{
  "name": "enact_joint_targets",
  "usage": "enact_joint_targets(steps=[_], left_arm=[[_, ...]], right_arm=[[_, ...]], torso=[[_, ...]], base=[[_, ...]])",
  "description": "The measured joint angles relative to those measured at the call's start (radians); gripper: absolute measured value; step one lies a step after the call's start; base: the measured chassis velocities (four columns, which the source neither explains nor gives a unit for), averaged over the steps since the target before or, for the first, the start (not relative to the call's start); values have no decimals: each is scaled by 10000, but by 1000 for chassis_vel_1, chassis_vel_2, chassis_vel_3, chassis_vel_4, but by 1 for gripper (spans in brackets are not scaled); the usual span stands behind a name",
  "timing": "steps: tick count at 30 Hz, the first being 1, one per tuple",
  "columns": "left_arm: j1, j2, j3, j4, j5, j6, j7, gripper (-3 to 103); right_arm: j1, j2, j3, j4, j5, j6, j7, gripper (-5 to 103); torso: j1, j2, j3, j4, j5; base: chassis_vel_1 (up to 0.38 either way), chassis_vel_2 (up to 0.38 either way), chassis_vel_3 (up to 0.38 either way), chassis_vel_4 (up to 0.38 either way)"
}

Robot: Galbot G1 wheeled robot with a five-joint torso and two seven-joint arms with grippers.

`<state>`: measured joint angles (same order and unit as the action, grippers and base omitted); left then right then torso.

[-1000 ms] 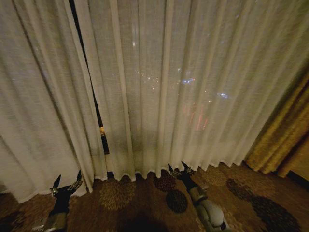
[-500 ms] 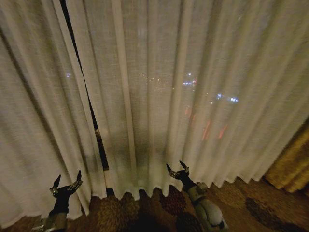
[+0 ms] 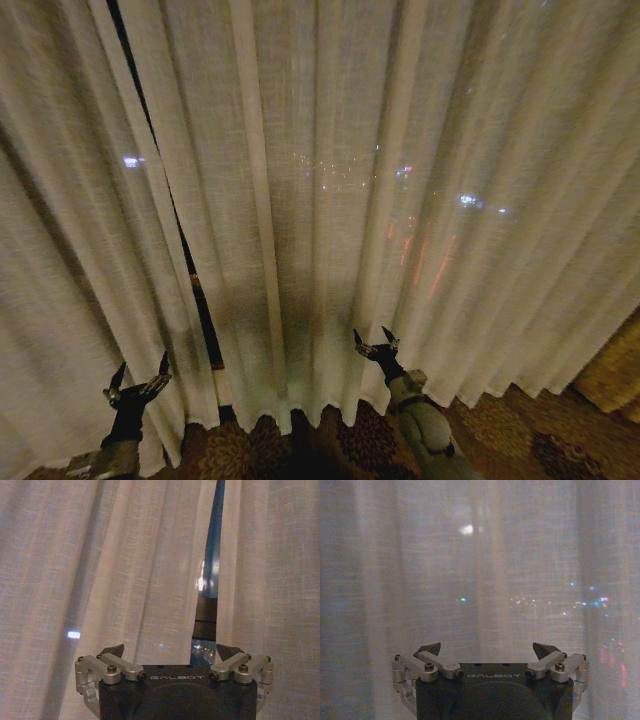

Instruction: Open the curtains by pulling them apart, changing their state from closed to fully open.

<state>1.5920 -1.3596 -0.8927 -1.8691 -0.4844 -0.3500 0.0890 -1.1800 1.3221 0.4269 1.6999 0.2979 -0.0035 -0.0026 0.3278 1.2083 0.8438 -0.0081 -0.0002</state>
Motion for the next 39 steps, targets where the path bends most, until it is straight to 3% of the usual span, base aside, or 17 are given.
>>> enact_joint_targets(steps=[35,39], left_arm=[[-6,3,-2,0,0,0,0,100],[-6,2,-2,0,0,0,0,100]], right_arm=[[4089,281,-1056,-4627,76,557,377,103],[4403,385,-1167,-5006,49,858,186,92]], torso=[[17,-8,6,2,0],[18,-8,5,2,1]], base=[[0,0,0,0],[0,0,0,0]])
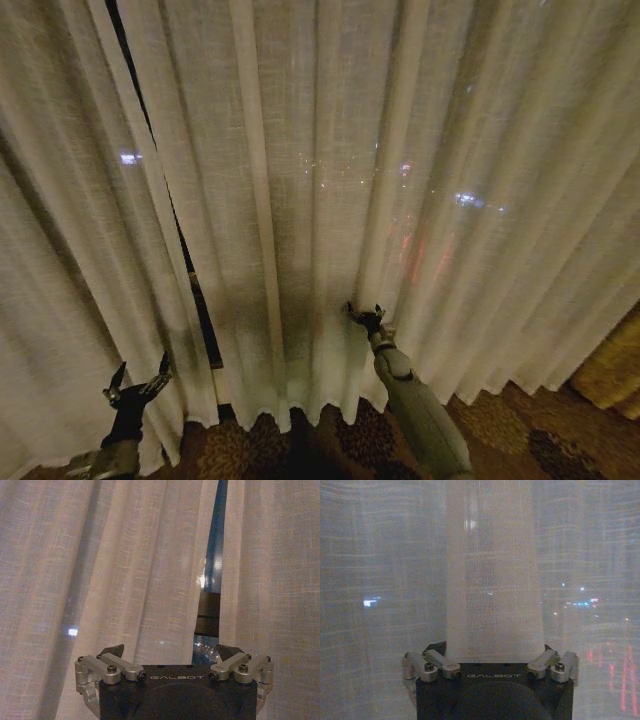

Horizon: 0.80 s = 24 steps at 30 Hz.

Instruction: Open the curtains by pulling them apart, changing their state from closed to fully open.

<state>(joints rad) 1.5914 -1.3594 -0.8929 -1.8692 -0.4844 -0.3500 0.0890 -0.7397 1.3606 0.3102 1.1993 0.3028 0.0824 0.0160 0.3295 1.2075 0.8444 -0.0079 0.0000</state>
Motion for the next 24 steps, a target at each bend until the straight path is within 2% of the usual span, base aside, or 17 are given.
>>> enact_joint_targets(steps=[1,2,3,5,6,9,11,14,16,17,18,20,22,24], left_arm=[[0,0,0,0,0,0,0,100],[0,0,0,0,0,0,0,100],[0,0,0,0,0,0,0,100],[0,0,0,0,0,0,0,100],[0,0,0,0,0,0,0,100],[0,0,0,0,0,0,0,100],[0,0,0,0,0,0,0,100],[0,0,0,0,0,0,0,100],[0,0,0,0,0,0,0,100],[0,0,0,0,0,0,0,100],[0,0,0,0,0,0,0,100],[-1,0,0,0,0,0,0,100],[0,0,0,0,0,0,0,100],[0,0,0,0,0,0,0,100]], right_arm=[[4,5,-15,-2,0,16,-20,92],[-19,7,-85,69,4,36,-76,82],[-58,7,-125,167,13,37,-94,82],[-140,4,-180,321,34,36,-111,71],[-140,4,-180,321,34,36,-111,71],[-397,-43,-277,681,85,-5,-138,54],[-449,-56,-289,740,93,-16,-145,54],[-720,-118,-342,1036,196,-23,-318,37],[-753,-123,-347,1073,223,-23,-336,37],[-845,-145,-358,1162,321,-22,-375,27],[-895,-156,-362,1202,358,-22,-401,27],[-1012,-184,-356,1307,460,-14,-459,16],[-1048,-186,-351,1333,503,5,-476,16],[-1201,-204,-302,1427,455,131,-534,5]], torso=[[0,0,0,0,0],[0,0,0,-1,0],[0,0,0,-1,-1],[0,0,0,-1,-1],[0,0,0,-1,-1],[0,0,0,-1,-1],[0,0,0,-1,0],[0,0,-1,-2,0],[-1,0,-1,-1,0],[0,0,-1,0,-1],[0,0,-1,-1,0],[0,0,-1,-1,-1],[0,0,-1,-2,-1],[0,0,-1,-1,0]], base=[[0,0,0,0],[0,0,0,0],[0,0,0,0],[0,0,0,0],[0,0,0,0],[0,0,0,0],[0,0,0,0],[0,0,0,0],[0,0,0,0],[0,0,0,0],[0,0,0,0],[0,0,0,0],[0,0,0,0],[0,0,0,0]])
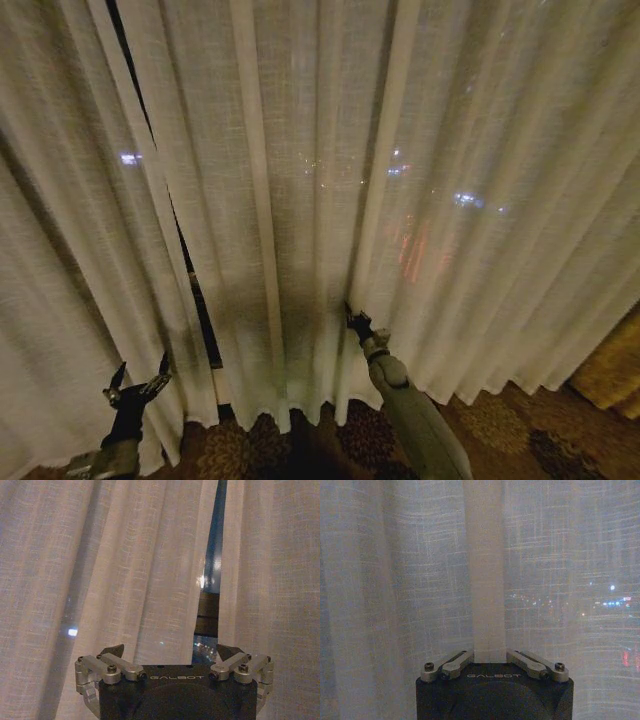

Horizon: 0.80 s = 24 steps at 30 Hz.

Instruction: Open the curtains by pulling them apart, changing their state from closed to fully open.

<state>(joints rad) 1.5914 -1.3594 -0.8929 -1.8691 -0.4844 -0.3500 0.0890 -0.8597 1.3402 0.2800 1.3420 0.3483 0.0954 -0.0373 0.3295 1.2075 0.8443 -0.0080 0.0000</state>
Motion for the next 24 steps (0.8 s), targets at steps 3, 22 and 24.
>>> enact_joint_targets(steps=[3,22,24], left_arm=[[0,0,0,0,0,0,0,100],[0,0,0,0,0,0,0,100],[0,0,-1,0,0,0,0,100]], right_arm=[[-77,-24,30,51,-90,45,-27,1],[-346,-169,244,62,-82,-44,-682,0],[-347,-208,287,64,-24,-59,-656,0]], torso=[[0,-1,0,0,0],[0,0,-1,0,-1],[0,0,-1,1,0]], base=[[0,0,0,0],[-3,-3,2,3],[-54,-52,53,58]])
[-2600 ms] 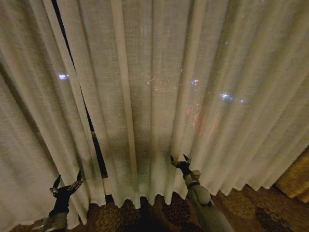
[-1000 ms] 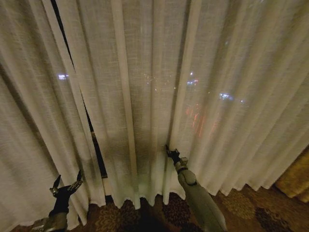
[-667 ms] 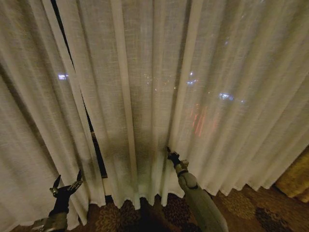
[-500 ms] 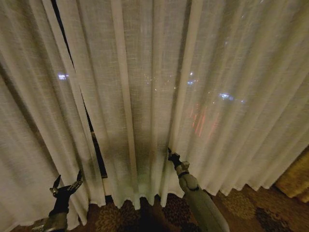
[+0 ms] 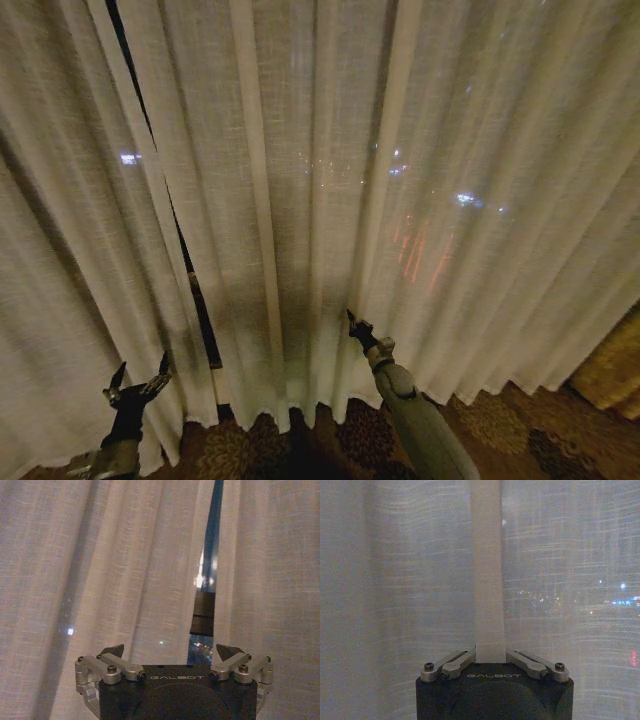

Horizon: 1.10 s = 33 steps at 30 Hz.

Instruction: Open the curtains by pulling them apart, changing their state from closed to fully open.

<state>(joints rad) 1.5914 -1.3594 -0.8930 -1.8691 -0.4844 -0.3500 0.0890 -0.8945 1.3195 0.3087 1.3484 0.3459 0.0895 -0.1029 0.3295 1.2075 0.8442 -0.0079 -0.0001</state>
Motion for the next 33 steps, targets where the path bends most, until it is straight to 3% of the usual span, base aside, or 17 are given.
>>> enact_joint_targets(steps=[12,33], left_arm=[[0,0,2,0,0,0,0,100],[0,0,2,0,0,0,0,100]], right_arm=[[-150,-224,316,110,213,7,-143,0],[-211,-239,442,120,255,57,-348,0]], torso=[[0,0,1,-1,1],[-1,0,0,-1,6]], base=[[-184,-197,186,176],[-340,-344,342,339]])
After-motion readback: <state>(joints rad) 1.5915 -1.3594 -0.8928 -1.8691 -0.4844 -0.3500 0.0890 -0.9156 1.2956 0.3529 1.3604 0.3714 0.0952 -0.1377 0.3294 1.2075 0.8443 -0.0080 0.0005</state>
